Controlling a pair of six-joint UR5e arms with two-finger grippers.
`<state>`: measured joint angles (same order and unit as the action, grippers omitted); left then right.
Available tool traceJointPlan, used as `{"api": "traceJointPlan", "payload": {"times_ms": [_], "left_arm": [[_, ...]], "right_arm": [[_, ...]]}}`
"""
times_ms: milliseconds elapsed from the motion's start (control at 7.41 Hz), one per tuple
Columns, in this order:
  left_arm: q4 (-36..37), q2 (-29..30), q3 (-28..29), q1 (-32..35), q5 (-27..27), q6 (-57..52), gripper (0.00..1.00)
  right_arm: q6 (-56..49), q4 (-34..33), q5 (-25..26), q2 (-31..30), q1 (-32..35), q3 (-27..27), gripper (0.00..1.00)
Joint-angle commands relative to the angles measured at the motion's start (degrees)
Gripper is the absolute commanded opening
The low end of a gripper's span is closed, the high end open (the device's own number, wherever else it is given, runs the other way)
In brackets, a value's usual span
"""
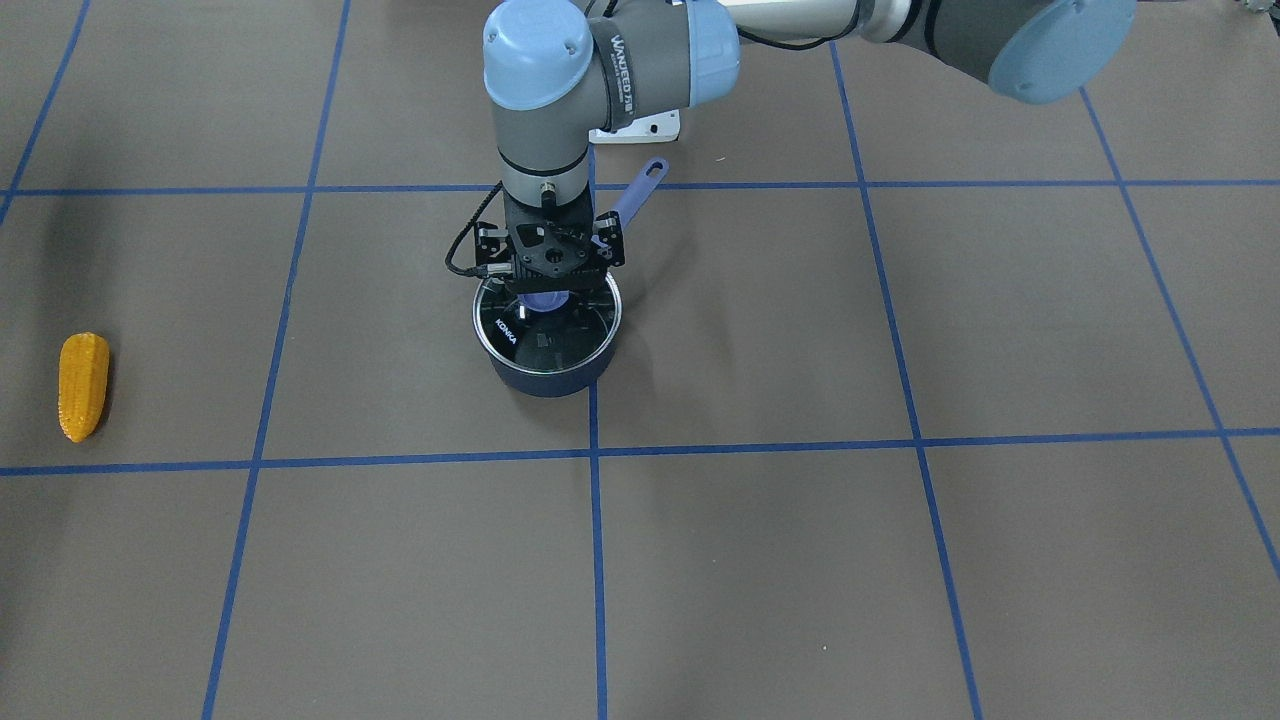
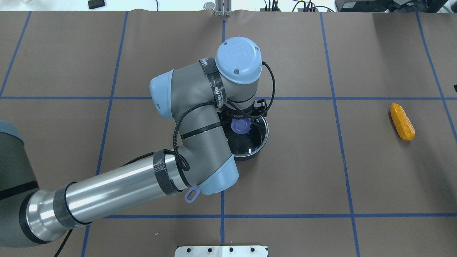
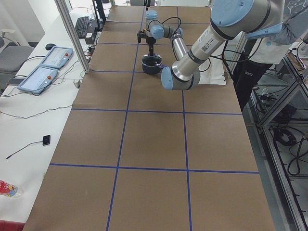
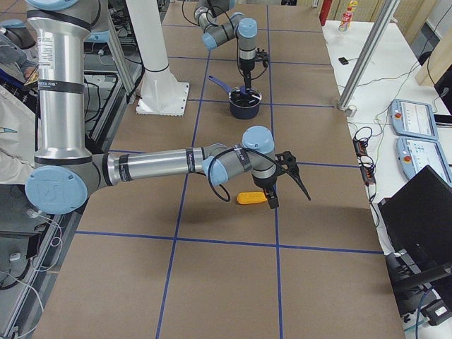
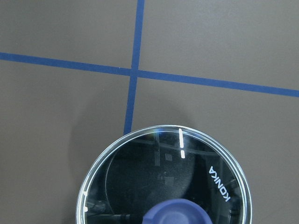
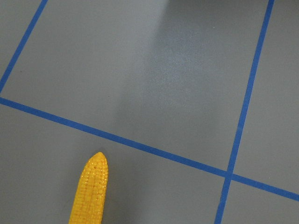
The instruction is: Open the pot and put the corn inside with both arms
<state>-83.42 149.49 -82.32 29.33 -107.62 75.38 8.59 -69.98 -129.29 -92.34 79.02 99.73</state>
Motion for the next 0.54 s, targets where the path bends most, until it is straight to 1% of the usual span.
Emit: {"api": "traceJointPlan", "payload": {"times_ms": [0,135,270,405], "left_arm": [[-0.26,0.10,0.58,-0.76,0.66,-0.40,0.97],[-0.34,0.01,0.58,-0.76,0.75,-0.58,0.88],[-1.04,-0.08,0.67,-0.76,0.75,-0.84,0.72],[-1.13,0.01,0.85,-0.76,0.75,-1.54,0.58]], "right_arm": [[-0.07,-0.07,0.09,-0.03,-0.09,-0.06,1.00],[-0.07,-0.07,0.09,0.06,-0.09,-0.06,1.00],[-0.07,-0.07,0.09,0.06,-0.09,-0.06,1.00],[-0.07,-0.07,0.09,0.06,-0.18,-0.06,1.00]]}}
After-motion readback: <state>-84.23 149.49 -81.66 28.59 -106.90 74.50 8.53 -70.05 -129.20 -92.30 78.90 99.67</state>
